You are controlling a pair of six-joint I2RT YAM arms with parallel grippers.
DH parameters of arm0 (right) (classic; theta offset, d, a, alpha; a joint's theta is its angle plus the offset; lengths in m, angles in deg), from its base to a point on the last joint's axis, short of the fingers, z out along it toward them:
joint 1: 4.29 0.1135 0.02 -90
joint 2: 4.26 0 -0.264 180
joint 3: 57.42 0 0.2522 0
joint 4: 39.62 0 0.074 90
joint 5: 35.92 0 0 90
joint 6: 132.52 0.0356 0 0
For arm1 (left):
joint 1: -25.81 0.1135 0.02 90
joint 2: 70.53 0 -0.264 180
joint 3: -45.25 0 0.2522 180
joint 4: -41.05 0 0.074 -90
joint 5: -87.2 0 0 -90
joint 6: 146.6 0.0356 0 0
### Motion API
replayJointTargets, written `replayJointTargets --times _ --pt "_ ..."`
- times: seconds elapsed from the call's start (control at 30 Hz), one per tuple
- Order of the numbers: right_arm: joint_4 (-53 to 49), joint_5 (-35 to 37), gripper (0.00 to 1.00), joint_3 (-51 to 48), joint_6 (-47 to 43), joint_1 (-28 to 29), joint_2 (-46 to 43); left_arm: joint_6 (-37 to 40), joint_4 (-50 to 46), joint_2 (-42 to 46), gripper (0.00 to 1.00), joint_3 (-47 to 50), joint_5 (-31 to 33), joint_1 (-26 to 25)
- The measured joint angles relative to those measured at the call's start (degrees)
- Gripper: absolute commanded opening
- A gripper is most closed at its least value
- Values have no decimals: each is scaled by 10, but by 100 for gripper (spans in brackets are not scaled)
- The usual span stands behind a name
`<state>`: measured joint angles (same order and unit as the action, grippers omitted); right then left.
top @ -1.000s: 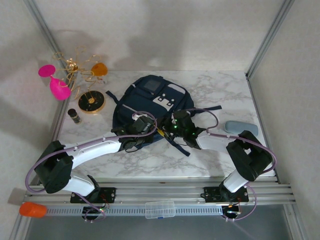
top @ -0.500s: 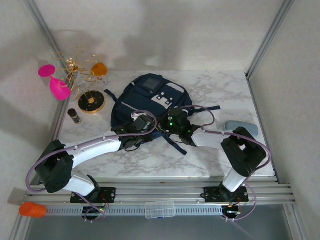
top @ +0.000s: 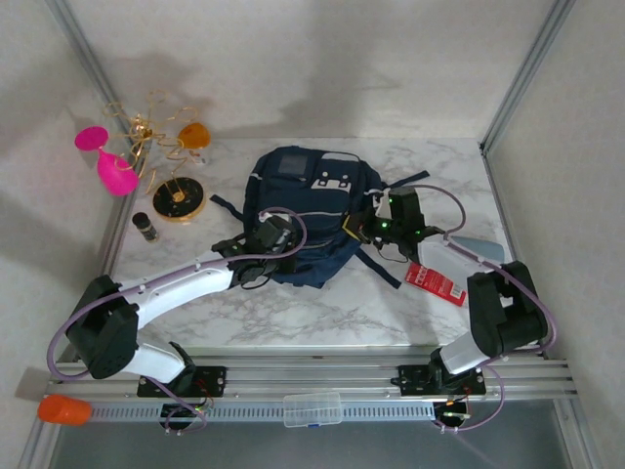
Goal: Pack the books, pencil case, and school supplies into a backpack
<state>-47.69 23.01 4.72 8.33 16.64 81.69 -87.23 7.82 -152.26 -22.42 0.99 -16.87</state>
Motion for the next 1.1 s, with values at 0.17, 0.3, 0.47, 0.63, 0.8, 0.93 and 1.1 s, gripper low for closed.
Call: replayJointTargets --times 0.17,0.3,0.47,0.63,0.8,0.93,1.1 --pt "28 63 56 -30 52 51 -51 -3 11 -10 0 0 -15 1" --pt "60 111 67 -49 111 124 -52 -8 20 -13 0 3 -16 2" --pt "94 189 69 -49 168 185 -21 -11 34 -13 0 15 -17 2" --pt "122 247 29 -13 197 225 56 -12 46 -13 0 25 -19 6" --pt "130 261 0 26 182 233 90 -13 45 -12 0 25 -16 16" --pt "117 238 0 22 140 217 75 -13 44 -4 0 26 -12 16" --pt "95 137 0 -16 60 146 18 -15 34 22 0 31 -7 17"
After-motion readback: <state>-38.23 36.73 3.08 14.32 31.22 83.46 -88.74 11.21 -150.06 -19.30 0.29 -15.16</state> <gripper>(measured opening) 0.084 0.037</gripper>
